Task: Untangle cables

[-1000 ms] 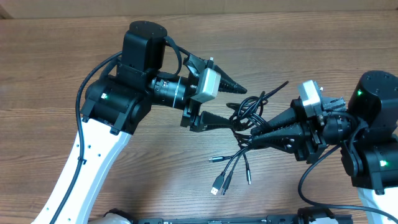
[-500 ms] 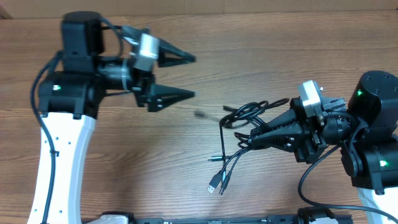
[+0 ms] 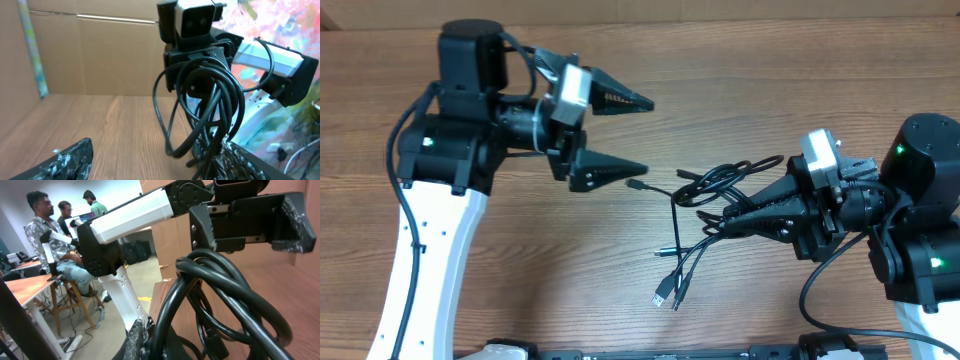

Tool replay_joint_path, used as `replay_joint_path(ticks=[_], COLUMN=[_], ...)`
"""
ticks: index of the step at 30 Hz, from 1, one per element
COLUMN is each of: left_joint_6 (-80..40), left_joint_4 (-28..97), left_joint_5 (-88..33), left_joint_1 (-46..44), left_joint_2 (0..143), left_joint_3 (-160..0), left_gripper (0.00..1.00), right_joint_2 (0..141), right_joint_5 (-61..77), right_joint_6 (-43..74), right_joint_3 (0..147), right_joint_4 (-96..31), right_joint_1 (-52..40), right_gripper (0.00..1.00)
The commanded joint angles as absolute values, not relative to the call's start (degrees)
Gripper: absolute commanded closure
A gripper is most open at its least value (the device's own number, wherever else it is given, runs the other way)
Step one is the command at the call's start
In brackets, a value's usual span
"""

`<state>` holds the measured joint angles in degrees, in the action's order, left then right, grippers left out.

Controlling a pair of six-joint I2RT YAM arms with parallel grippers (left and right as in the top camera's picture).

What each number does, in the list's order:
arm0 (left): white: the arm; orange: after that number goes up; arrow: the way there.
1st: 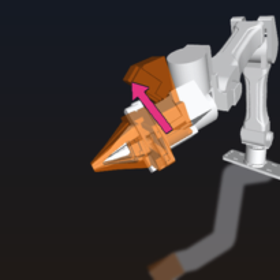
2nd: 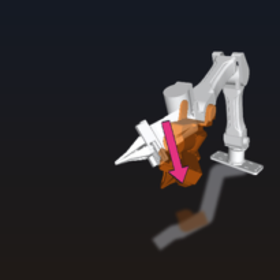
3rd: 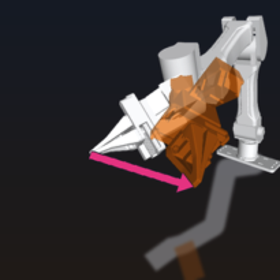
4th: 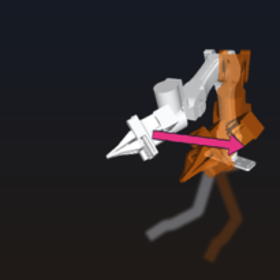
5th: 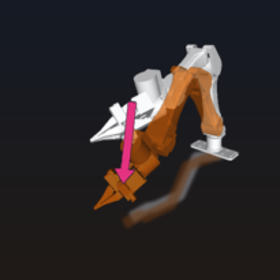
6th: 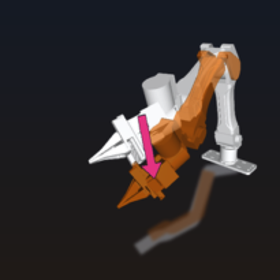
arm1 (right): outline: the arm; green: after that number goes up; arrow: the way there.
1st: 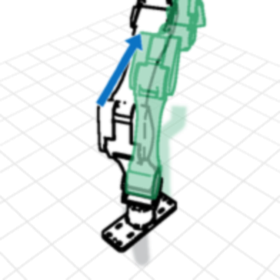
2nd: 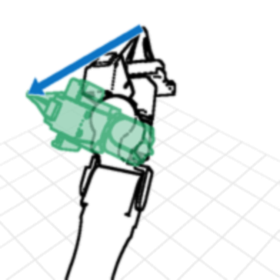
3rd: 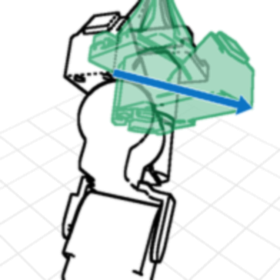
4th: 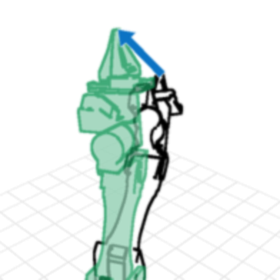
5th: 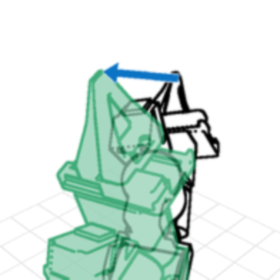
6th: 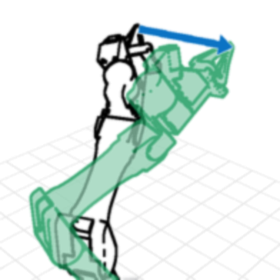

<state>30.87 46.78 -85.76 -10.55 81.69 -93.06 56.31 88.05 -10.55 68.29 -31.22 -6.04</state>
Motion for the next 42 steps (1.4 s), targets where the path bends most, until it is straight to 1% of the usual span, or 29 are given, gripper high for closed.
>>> replay_joint_path(ticks=[1, 4, 9, 15, 20, 22, 24, 33, 37, 42], left_joint_6=[34.6, 38.5, 46.0, 50.8, 51.7, 51.7, 51.7, 51.7, 51.7, 51.9], left_joint_4=[47.6, 50.7, 55.0, 55.4, 54.3, 53.5, 52.9, 51.1, 51.9, 52.0], left_joint_5=[-81.8, -76.0, -76.0, -74.9, -73.4, -72.4, -72.5, -73.3, -74.6, -81.4], left_joint_1=[-12.4, -13.7, -14.8, -18.0, -21.6, -22.2, -22.1, -20.8, -18.3, -13.2], left_joint_2=[82.0, 82.1, 82.1, 82.8, 85.0, 85.9, 86.6, 86.7, 86.5, 86.5], left_joint_3=[-94.0, -93.9, -93.9, -93.9, -93.9, -93.9, -93.9, -93.9, -93.9, -93.9], left_gripper=[0.17, 0.17, 0.16, 0.11, 0.11, 0.15, 0.17, 0.18, 0.19, 0.19], right_joint_2=[56.0, 56.0, 56.0, 56.0, 56.0, 56.0, 56.0, 56.0, 56.0, 56.0], right_joint_5=[89.9, 89.9, 89.9, 89.9, 89.9, 89.9, 89.9, 89.9, 89.9, 89.9], right_joint_6=[-10.6, -10.5, -10.5, -10.5, -9.7, -9.1, -8.8, -8.6, -8.6, -8.6], right_joint_3=[69.1, 69.1, 69.1, 69.1, 69.1, 69.1, 69.1, 69.1, 69.1, 69.1], right_joint_4=[-30.8, -30.7, -30.7, -30.7, -30.7, -30.7, -30.7, -30.7, -30.7, -30.7], right_joint_1=[-6.3, -6.4, -6.4, -6.4, -6.4, -6.4, -6.4, -6.4, -6.4, -6.4], right_gripper=[0.96, 0.96, 0.96, 0.96, 0.96, 0.96, 0.96, 0.96, 0.96, 0.96])
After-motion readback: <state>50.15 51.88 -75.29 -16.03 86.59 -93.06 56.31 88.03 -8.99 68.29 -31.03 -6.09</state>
